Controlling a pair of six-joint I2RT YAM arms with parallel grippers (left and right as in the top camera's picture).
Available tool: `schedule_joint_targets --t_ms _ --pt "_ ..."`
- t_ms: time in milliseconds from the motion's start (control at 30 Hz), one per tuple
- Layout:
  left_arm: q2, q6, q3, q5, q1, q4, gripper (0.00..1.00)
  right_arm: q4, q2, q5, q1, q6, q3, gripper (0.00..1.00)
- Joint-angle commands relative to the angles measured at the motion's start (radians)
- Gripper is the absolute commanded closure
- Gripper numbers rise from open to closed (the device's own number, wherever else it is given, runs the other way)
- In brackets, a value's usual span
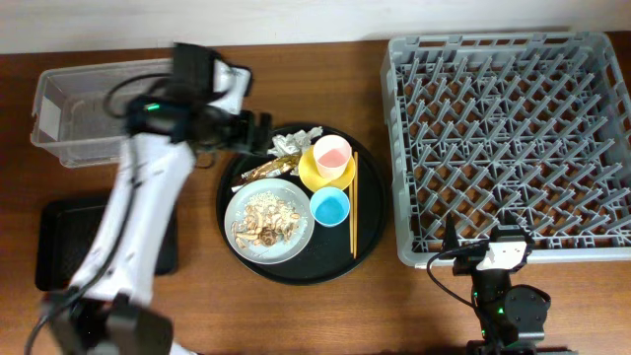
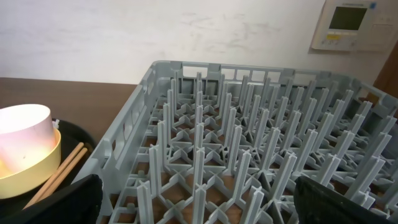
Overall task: Sort waste into correct bins and load items into the dishwasher rack
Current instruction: 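Reach the left gripper to the gold wrapper on the black tray, then grasp the gold wrapper with the left gripper and lift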
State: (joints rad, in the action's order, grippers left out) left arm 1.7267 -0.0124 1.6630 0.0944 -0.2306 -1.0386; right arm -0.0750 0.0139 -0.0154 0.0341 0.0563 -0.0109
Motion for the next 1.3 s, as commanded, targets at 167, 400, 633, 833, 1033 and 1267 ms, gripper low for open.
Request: schedule_joint_targets --t_ms 167,400,633,833,1033,1267 --pt "0.173 -0.027 0.022 -0.177 -0.034 -0.014 0.01 -0.005 -0.008 0.013 0.006 -0.001 0.005 0.02" --pt "0.308 -0.199 0.022 -0.074 -0.035 0.019 0.03 -0.005 -0.008 0.013 0.006 -0.001 0.005 0.02" --pt "0.385 -0.219 0.022 -0.07 -0.035 0.091 0.28 -0.005 -0.008 0.013 0.006 -0.001 0.005 0.02" --pt "0.432 -0.251 0.02 -0.013 -0.037 0.097 0.32 -0.005 -0.008 0.012 0.006 -0.001 0.005 0.02" --pt "0.45 -0.251 0.02 -0.003 -0.037 0.099 0.51 -0.005 -0.008 0.013 0.006 -0.001 0.005 0.01" --pt "0.455 -0.251 0.02 -0.004 -0.037 0.1 0.71 -0.005 -0.008 0.013 0.006 -0.001 0.005 0.02"
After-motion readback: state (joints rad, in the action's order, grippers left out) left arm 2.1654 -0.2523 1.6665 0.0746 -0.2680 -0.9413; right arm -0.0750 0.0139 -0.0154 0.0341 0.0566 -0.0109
